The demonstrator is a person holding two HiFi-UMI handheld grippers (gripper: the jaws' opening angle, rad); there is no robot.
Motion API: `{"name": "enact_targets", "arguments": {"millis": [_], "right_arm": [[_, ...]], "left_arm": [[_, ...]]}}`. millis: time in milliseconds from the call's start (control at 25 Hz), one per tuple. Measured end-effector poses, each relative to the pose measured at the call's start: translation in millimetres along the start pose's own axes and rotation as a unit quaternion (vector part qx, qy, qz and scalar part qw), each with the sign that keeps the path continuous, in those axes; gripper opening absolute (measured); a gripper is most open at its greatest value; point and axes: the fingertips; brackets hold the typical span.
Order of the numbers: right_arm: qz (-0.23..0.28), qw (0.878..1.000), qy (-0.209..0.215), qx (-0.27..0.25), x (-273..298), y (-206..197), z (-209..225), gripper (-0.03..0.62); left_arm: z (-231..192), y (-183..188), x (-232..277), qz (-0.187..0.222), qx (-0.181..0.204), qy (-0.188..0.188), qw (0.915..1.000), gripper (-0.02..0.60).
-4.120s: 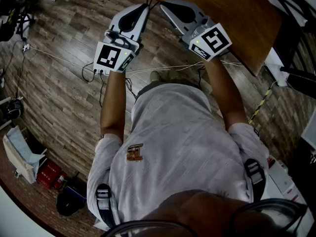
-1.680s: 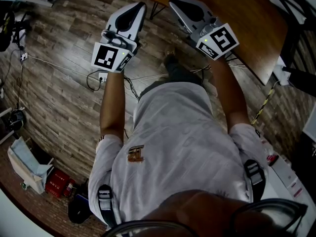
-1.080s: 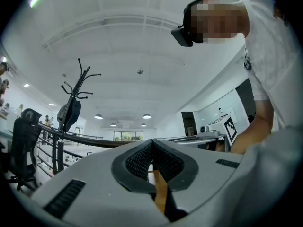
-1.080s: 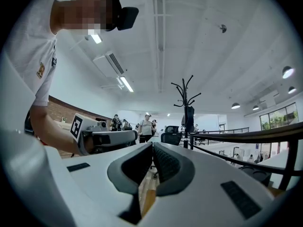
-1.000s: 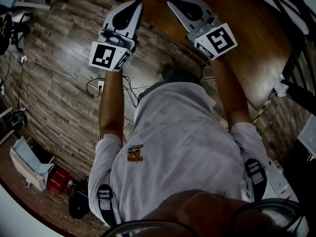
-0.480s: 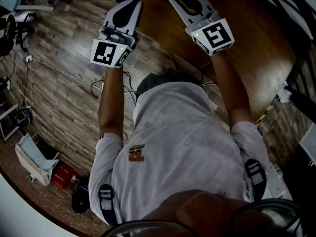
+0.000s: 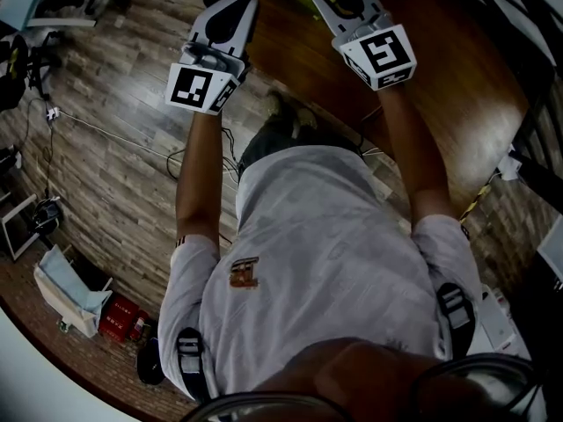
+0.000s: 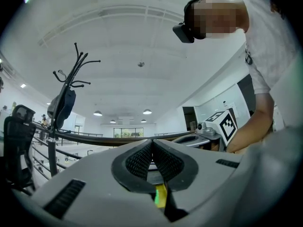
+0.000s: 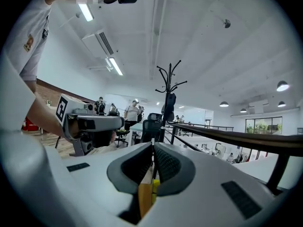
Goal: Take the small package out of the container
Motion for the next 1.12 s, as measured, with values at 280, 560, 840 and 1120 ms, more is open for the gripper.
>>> {"name": "enact_targets", "arguments": {"millis": [280,560,840,1120], "right_arm": [[-0.028,0.999,-0.040,-0.010,44,4,14,0.034],[-0.064,0.995,-0.070,-0.007,76,-7,30,0.035],[-0.112,0.990,-0.083,0.002,102,-26,35,0.035],[-0.153,0.986,-0.067,-0.002,119,-47,51,0.037]], "left_arm": [[-45,-12,20,-0.007,0.001,-0.049,0.9988,0.018],[-77,-27,40,-0.010,0.010,-0.097,0.9952,0.018],[-97,-46,55,-0.025,0.009,-0.137,0.9903,0.018],[-106,-55,76,-0.037,0.004,-0.147,0.9884,0.018]]}}
Point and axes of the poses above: the fingertips, and each gripper's own axes: x forward along the fingers, z to its right, y out of its top, and after that the axes turned 5 degrees about -z, right-handed
